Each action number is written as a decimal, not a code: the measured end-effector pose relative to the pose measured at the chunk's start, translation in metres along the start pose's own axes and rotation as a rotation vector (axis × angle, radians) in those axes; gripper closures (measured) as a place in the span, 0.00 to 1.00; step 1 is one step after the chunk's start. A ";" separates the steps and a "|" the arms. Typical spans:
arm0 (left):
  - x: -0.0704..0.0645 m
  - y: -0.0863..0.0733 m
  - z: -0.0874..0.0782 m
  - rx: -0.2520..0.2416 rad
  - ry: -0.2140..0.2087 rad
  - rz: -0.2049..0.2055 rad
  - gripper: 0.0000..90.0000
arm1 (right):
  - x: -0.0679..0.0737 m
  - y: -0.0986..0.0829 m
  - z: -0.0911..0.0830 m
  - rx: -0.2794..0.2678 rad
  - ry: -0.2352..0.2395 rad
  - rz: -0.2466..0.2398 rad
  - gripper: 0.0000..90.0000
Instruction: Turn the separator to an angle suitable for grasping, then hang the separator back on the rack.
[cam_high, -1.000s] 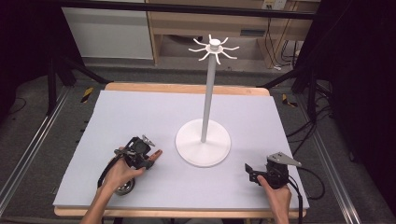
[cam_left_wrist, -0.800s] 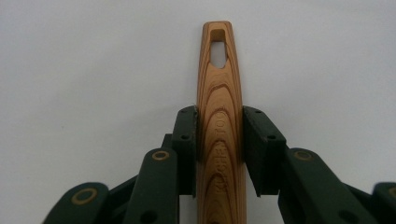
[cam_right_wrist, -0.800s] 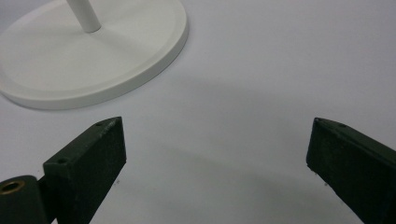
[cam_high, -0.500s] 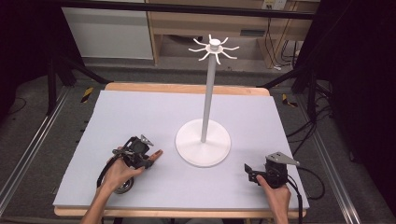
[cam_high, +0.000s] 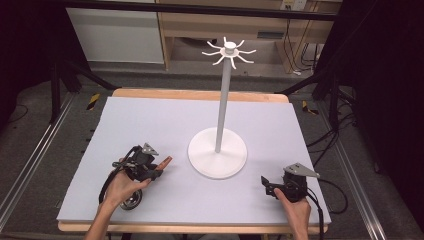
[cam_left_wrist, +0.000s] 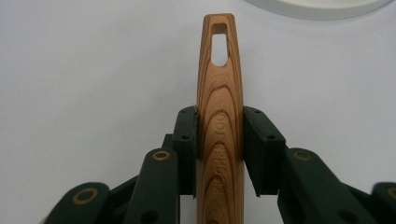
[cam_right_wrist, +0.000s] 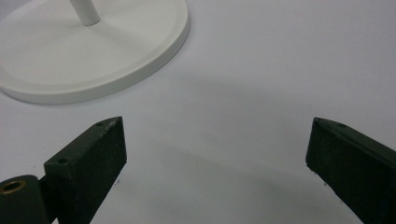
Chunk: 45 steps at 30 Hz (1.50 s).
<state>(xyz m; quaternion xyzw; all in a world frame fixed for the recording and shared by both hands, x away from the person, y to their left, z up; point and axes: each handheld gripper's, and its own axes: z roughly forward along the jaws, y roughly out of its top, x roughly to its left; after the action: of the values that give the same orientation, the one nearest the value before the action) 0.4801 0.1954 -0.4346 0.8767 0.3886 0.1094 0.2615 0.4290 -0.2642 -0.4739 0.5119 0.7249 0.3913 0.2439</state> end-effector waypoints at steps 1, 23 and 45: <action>0.000 0.000 -0.002 -0.001 -0.001 0.003 0.75 | 0.000 0.000 0.000 -0.001 -0.001 -0.002 0.06; -0.010 0.000 -0.064 -0.333 0.007 -0.017 0.75 | -0.001 0.001 -0.003 -0.007 -0.003 0.014 0.06; -0.019 -0.005 -0.113 -0.693 0.042 -0.078 0.75 | -0.001 0.000 -0.002 -0.012 -0.007 0.009 0.06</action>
<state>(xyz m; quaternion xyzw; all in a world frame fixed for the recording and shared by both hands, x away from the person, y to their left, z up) 0.4195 0.2262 -0.3426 0.7179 0.3668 0.2427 0.5396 0.4278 -0.2657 -0.4722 0.5150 0.7193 0.3949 0.2479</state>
